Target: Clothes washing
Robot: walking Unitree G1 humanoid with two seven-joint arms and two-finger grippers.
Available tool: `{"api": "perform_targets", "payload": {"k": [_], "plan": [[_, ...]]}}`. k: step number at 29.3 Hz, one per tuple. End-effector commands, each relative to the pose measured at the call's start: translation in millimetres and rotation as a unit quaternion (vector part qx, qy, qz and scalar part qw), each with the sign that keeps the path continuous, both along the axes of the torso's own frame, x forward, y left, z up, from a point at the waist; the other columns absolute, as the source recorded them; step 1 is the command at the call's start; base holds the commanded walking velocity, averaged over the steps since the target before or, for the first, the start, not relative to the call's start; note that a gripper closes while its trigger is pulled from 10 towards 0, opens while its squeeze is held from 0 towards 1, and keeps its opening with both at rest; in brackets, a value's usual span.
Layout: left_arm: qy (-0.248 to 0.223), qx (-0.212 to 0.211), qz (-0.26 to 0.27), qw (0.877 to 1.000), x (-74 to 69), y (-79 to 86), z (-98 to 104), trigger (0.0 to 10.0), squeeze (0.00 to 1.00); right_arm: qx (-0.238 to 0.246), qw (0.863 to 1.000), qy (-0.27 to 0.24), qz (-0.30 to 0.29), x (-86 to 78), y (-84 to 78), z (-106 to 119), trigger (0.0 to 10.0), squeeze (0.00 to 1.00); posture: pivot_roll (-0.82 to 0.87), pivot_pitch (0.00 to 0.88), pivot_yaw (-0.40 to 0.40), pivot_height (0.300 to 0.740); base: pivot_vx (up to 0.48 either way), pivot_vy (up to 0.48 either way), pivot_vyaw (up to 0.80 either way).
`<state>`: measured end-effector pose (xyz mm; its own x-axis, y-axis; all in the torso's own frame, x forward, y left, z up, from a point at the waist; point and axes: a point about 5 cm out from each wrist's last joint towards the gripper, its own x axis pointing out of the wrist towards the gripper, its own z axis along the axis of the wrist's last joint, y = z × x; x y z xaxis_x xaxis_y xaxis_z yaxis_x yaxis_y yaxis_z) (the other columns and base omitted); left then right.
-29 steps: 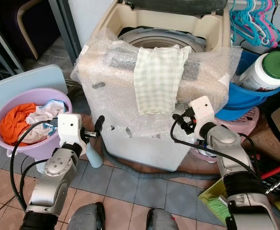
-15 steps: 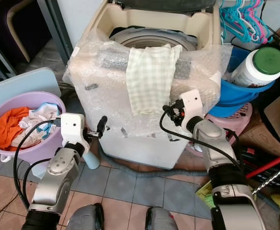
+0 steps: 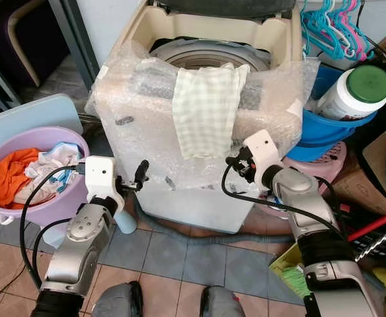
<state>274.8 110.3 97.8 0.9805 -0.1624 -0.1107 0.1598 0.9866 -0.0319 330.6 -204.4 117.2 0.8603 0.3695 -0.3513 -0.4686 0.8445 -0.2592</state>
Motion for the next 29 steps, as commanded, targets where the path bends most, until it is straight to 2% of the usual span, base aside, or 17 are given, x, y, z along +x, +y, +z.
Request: {"api": "perform_targets", "payload": {"k": [1,3,4,5,9,11,13,15,20,21,22,25,26,27,29], "plan": [[0.012,0.009,0.004,1.0,-0.5,1.6,-4.2,10.0,0.0,-0.034,0.997,-0.012,-0.074,-0.4,-21.2,-5.1,10.0,0.0,-0.02,0.1,0.006,0.74,0.0,0.0,0.0],[0.012,0.009,0.005,1.0,-0.7,1.9,-4.3,10.0,0.0,-0.03,0.996,-0.024,-0.086,-1.4,-25.2,-2.0,10.0,0.0,-0.02,0.101,0.004,0.74,0.0,0.0,0.0],[0.012,0.01,0.007,1.0,-1.4,2.8,-4.5,10.0,0.0,-0.012,0.995,-0.036,-0.094,-7.4,-29.4,2.0,10.0,0.78,-0.02,0.103,0.004,0.74,0.0,0.0,0.0],[0.013,0.01,0.007,1.0,-2.0,3.7,-4.8,10.0,0.0,-0.003,0.995,-0.048,-0.089,-16.2,-31.0,4.0,10.0,1.0,-0.02,0.105,0.007,0.74,0.0,0.0,0.0],[0.014,0.011,0.006,1.0,-2.4,4.1,-4.9,10.0,0.0,0.012,0.992,-0.083,-0.093,-27.1,-33.4,8.8,10.0,1.0,-0.03,0.108,0.011,0.74,0.0,0.0,0.0],[0.014,0.012,0.002,1.0,-1.9,3.2,-5.0,10.0,0.0,0.061,0.991,-0.1,-0.07,-37.0,-28.2,13.4,10.0,1.0,-0.04,0.11,0.016,0.74,0.0,0.0,0.0],[0.015,0.013,0.001,1.0,-1.9,3.1,-5.1,10.0,0.0,0.082,0.99,-0.099,-0.059,-40.3,-24.6,14.7,10.0,1.0,-0.04,0.11,0.017,0.74,0.0,0.0,0.0],[0.015,0.012,-0.002,1.0,-1.1,1.9,-5.3,10.0,0.0,0.104,0.992,-0.07,-0.005,-49.4,-10.1,12.1,10.0,1.0,-0.04,0.111,0.021,0.74,0.0,0.0,0.0],[0.016,0.012,-0.008,1.0,0.3,-0.9,-4.7,10.0,0.0,0.141,0.988,-0.015,0.062,-58.6,15.0,5.2,10.0,1.0,-0.04,0.113,0.024,0.74,0.0,0.0,0.0],[0.016,0.012,-0.008,1.0,0.4,-1.2,-4.5,10.0,0.0,0.137,0.988,-0.001,0.073,-59.5,22.1,0.4,10.0,0.75,-0.04,0.114,0.021,0.74,0.0,0.0,0.0],[0.015,0.011,-0.006,1.0,0.5,-1.3,-4.1,10.0,0.0,0.128,0.989,0.013,0.079,-59.3,31.7,-7.2,10.0,0.34,-0.04,0.114,0.017,0.74,0.0,0.0,0.0],[0.016,0.011,-0.001,1.0,-0.4,0.1,-4.3,10.0,0.0,0.125,0.99,0.025,0.067,-57.0,42.2,-15.5,10.0,0.3,-0.03,0.114,0.014,0.74,0.0,0.0,0.0],[0.017,0.011,0.001,1.0,-0.8,0.6,-4.5,10.0,0.0,0.122,0.99,0.022,0.064,-56.1,44.2,-16.3,10.0,0.09,-0.02,0.115,0.013,0.74,0.0,0.0,0.0],[0.017,0.012,0.002,1.0,-1.4,1.2,-4.7,10.0,0.0,0.117,0.992,0.014,0.048,-52.7,45.9,-16.8,10.0,0.0,-0.02,0.114,0.011,0.74,0.0,0.0,0.0],[0.017,0.012,0.003,1.0,-1.8,1.4,-4.8,10.0,0.0,0.111,0.993,0.003,0.034,-49.5,45.9,-15.9,10.0,0.0,-0.02,0.115,0.009,0.74,0.0,0.0,0.0]]}}
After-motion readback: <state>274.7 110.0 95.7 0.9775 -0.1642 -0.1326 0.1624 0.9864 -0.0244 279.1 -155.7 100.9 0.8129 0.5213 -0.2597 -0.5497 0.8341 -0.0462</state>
